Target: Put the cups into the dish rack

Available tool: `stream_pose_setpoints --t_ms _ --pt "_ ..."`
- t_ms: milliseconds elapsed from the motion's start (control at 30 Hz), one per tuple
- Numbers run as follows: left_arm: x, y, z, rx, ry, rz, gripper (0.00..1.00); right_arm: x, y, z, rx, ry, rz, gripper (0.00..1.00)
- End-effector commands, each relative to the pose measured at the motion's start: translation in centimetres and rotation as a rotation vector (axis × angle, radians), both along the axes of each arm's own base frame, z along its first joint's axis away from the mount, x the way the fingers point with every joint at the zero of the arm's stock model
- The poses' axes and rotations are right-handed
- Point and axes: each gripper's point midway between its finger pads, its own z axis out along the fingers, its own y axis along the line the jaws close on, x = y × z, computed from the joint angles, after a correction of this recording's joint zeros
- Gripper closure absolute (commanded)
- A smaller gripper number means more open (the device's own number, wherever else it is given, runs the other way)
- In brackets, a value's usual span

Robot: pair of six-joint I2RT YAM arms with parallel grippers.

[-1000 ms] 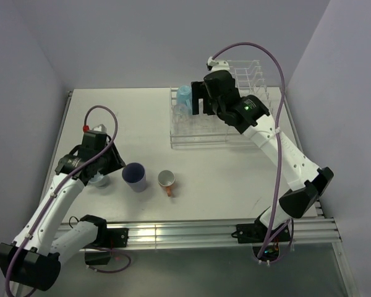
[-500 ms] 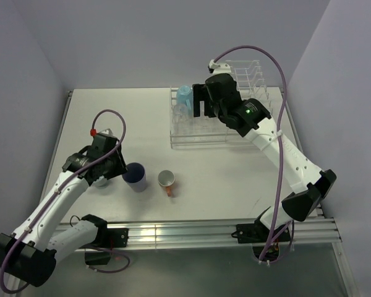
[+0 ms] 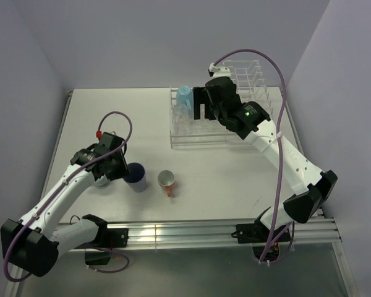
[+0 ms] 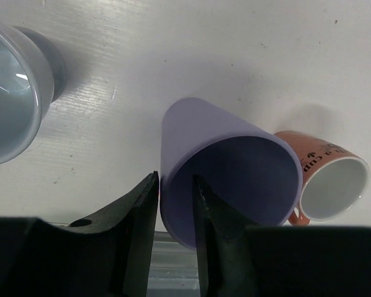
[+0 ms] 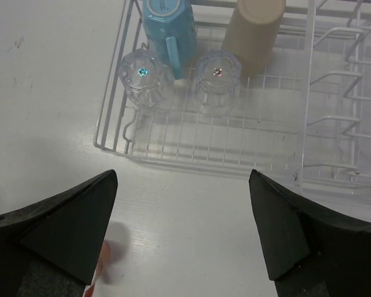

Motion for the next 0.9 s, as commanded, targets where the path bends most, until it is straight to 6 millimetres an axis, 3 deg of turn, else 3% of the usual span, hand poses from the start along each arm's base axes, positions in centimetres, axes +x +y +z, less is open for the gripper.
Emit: stream_pose_setpoints --t_ms 0,100,200,267,367,400,467,500,533,567,667,700,733,800,833,867 --pt "0.1 -0.4 -0.4 -0.008 0.013 -0.010 0.66 -0.6 -0.5 2.5 0.047 -0.075 -0.006 0.05" --pt "0.1 -0.7 -0.8 -0.008 0.030 -0.025 0.74 -0.6 -0.7 2.3 0.042 -0.075 -0.009 0.05" --pt "0.2 -0.9 -0.8 -0.016 0.030 -0.041 0.96 -0.7 -0.7 2.3 0.042 -0.074 -0.007 0.05" --pt "0.4 -1.2 -0.5 -0.026 0.017 -0.055 1.00 -0.8 -0.7 2.4 0.044 -0.077 -0.005 0.05" --pt "2.1 -1.8 3.3 -0.055 -0.078 -0.062 1.00 -0.9 -0.9 2.9 0.048 -0.087 -0.007 0.05" --pt "3.8 -2.4 7.1 -0.086 -0.172 -0.063 1.00 -1.0 -0.9 3.2 0.055 -0.092 -0.008 0.05" --pt "5.2 -3.2 11.2 -0.127 -0.253 -0.076 1.00 -1.1 -1.0 4.1 0.072 -0.110 -0.010 0.05" --pt "6.5 -4.2 15.3 -0.177 -0.329 -0.096 1.00 -1.4 -0.9 4.6 0.088 -0.115 0.006 0.05" --pt "6.9 -4.6 17.2 -0.196 -0.360 -0.112 1.00 -1.6 -0.7 4.9 0.100 -0.119 0.018 0.05" --pt "7.7 -5.4 20.7 -0.242 -0.428 -0.133 1.00 -1.9 -0.8 5.8 0.125 -0.141 0.027 0.05" --pt "8.5 -7.8 26.0 -0.369 -0.533 -0.233 1.00 -2.9 -0.4 6.6 0.178 -0.161 0.072 0.05" --pt "8.6 -8.6 26.9 -0.423 -0.550 -0.272 1.00 -3.5 -0.5 8.3 0.227 -0.207 0.093 0.05" --pt "7.7 -10.4 27.6 -0.529 -0.534 -0.354 1.00 -4.0 0.1 7.9 0.254 -0.197 0.131 0.05" --pt "8.2 -12.3 28.5 -0.626 -0.573 -0.438 1.00 -4.9 -0.1 9.9 0.320 -0.254 0.162 0.05" --pt "7.0 -13.8 29.0 -0.723 -0.553 -0.515 1.00 -5.2 0.2 9.6 0.341 -0.250 0.185 0.05" --pt "6.8 -14.4 28.0 -0.769 -0.526 -0.543 1.00 -6.4 0.6 10.6 0.388 -0.265 0.246 0.05"
